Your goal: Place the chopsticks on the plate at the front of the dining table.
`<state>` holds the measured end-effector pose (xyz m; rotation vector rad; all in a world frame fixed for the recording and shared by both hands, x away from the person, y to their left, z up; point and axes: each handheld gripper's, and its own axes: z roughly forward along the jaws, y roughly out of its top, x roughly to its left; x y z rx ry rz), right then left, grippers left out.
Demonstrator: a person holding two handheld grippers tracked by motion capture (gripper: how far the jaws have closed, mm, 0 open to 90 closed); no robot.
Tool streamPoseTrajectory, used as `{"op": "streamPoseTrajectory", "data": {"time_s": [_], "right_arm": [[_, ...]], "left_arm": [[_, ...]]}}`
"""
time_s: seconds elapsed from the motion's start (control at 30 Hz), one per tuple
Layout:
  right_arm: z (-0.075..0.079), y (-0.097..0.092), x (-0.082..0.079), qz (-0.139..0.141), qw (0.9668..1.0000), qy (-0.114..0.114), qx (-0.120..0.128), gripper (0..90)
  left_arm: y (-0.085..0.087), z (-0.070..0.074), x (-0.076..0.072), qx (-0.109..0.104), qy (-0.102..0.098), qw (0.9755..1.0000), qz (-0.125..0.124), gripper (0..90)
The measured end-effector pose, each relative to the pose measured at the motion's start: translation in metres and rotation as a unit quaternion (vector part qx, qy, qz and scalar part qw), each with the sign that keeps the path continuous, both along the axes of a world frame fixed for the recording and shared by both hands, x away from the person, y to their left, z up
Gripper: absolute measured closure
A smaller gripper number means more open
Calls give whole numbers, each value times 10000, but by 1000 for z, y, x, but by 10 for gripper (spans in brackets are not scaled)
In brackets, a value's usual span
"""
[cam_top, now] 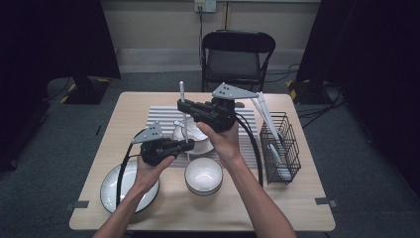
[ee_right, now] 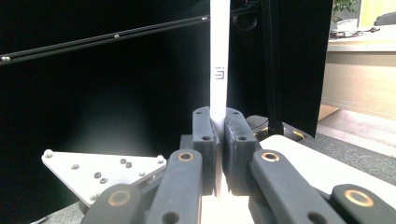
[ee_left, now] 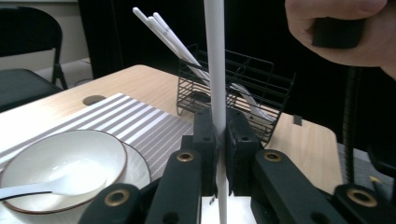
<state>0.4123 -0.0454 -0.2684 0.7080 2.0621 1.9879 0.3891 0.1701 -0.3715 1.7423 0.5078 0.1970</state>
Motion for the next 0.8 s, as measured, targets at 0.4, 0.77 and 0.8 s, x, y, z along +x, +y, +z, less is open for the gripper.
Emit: {"op": "streamPoseTrajectory", "data": {"time_s": [0.4, 0.77, 0.8], "right_arm": [[-3, 0, 3, 129, 9999, 31, -12, 649], [-8, 1, 6, -15, 9998, 35, -178, 332], [-8, 0, 6, -51, 9997, 34, -228, 312]], "left_arm": [[2, -3, 0, -30, 30, 9999, 112, 864], [9, -5, 0, 83, 84, 9999, 124, 864], [10, -6, -1, 108, 86, 9998, 131, 864]]}}
